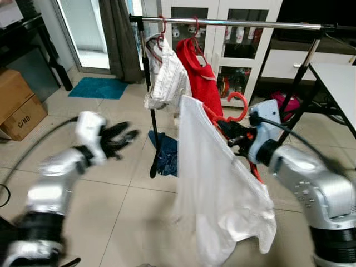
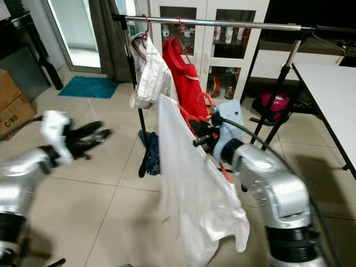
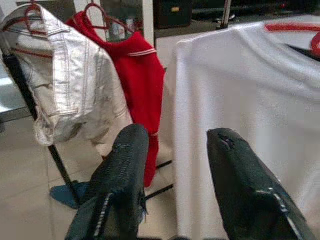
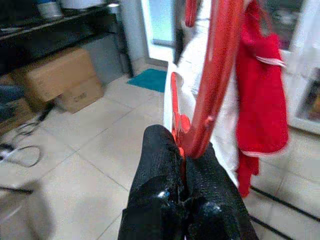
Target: Hang hanger
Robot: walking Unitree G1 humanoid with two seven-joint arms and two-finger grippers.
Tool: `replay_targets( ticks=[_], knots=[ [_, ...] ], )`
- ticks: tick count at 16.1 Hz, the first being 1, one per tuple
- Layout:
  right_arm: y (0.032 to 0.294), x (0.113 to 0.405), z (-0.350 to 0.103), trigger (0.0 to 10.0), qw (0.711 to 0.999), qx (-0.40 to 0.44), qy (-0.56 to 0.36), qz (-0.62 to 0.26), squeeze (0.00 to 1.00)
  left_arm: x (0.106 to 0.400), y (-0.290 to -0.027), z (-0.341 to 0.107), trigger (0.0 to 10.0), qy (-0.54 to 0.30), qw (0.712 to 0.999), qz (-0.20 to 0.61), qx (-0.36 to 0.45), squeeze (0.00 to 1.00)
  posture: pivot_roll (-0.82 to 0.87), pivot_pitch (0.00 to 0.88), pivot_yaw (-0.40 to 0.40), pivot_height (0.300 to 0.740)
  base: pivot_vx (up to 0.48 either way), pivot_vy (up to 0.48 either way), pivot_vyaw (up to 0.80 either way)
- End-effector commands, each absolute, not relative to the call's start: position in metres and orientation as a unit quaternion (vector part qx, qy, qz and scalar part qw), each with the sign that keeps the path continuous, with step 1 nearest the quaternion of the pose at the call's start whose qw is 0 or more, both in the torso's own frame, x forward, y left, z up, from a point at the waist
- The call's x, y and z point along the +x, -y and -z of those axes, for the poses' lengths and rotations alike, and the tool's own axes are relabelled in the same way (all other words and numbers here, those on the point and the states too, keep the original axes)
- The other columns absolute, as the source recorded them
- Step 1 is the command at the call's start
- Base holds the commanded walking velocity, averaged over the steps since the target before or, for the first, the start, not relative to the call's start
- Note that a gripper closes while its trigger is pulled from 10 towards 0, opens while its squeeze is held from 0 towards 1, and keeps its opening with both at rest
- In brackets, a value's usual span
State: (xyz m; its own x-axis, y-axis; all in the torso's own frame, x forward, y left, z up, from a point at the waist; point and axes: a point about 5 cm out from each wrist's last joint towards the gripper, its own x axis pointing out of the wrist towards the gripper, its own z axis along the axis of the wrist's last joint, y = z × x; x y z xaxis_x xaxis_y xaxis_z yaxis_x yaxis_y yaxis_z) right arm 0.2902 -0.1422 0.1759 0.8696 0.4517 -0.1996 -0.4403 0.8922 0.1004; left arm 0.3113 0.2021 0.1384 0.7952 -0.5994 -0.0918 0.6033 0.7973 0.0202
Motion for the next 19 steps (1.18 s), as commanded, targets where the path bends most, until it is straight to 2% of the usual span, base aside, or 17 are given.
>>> replay_targets(
  ticks=[1, 2, 3, 6, 8, 10, 13, 17, 19],
  knots=[
    [0.156, 0.293, -0.164, 10.0, 0.983, 0.033, -0.105, -0.147, 0.00, 0.310, -0.192, -0.139, 10.0, -0.055, 0.954, 0.293, 0.023, 0.97, -0.18, 0.000, 0.061, 0.740, 0.000, 0.000, 0.00],
    [0.162, 0.293, -0.157, 10.0, 0.987, 0.032, -0.105, -0.114, 0.00, 0.309, -0.185, -0.139, 10.0, -0.057, 0.955, 0.291, 0.021, 0.44, -0.17, 0.000, 0.061, 0.740, 0.000, 0.000, 0.00],
    [0.170, 0.289, -0.142, 10.0, 0.990, 0.037, -0.117, -0.068, 0.00, 0.305, -0.176, -0.144, 10.0, -0.046, 0.958, 0.281, 0.033, 0.00, -0.16, 0.000, 0.060, 0.740, 0.000, 0.000, 0.00],
    [0.169, 0.279, -0.128, 10.0, 0.991, 0.070, -0.116, -0.019, 0.00, 0.302, -0.172, -0.145, 10.0, -0.043, 0.980, 0.193, 0.037, 0.00, -0.16, 0.000, 0.060, 0.740, 0.000, 0.000, 0.00],
    [0.160, 0.277, -0.125, 10.0, 0.992, 0.046, -0.114, -0.021, 0.00, 0.302, -0.168, -0.146, 10.0, -0.044, 0.985, 0.169, 0.015, 0.00, -0.15, 0.000, 0.064, 0.740, 0.000, 0.000, 0.00],
    [0.152, 0.272, -0.120, 10.0, 0.990, 0.048, -0.123, -0.051, 0.00, 0.297, -0.159, -0.146, 10.0, -0.045, 0.982, 0.184, 0.024, 0.00, -0.15, 0.000, 0.065, 0.740, 0.127, 0.000, 0.00],
    [0.152, 0.270, -0.120, 10.0, 0.990, 0.077, -0.115, -0.039, 0.00, 0.292, -0.157, -0.147, 10.0, -0.045, 0.983, 0.178, 0.029, 0.00, -0.13, 0.000, 0.050, 0.740, 0.289, 0.000, 0.00],
    [0.157, 0.274, -0.124, 10.0, 0.992, 0.080, -0.097, -0.021, 0.00, 0.292, -0.156, -0.154, 10.0, -0.039, 0.986, 0.163, 0.009, 0.00, -0.14, 0.000, 0.058, 0.740, 0.325, 0.000, -0.77],
    [0.157, 0.273, -0.124, 10.0, 0.993, 0.077, -0.091, -0.008, 0.00, 0.293, -0.152, -0.156, 10.0, -0.036, 0.985, 0.166, 0.004, 0.00, -0.14, 0.000, 0.059, 0.740, 0.328, 0.000, 0.00]
  ],
)
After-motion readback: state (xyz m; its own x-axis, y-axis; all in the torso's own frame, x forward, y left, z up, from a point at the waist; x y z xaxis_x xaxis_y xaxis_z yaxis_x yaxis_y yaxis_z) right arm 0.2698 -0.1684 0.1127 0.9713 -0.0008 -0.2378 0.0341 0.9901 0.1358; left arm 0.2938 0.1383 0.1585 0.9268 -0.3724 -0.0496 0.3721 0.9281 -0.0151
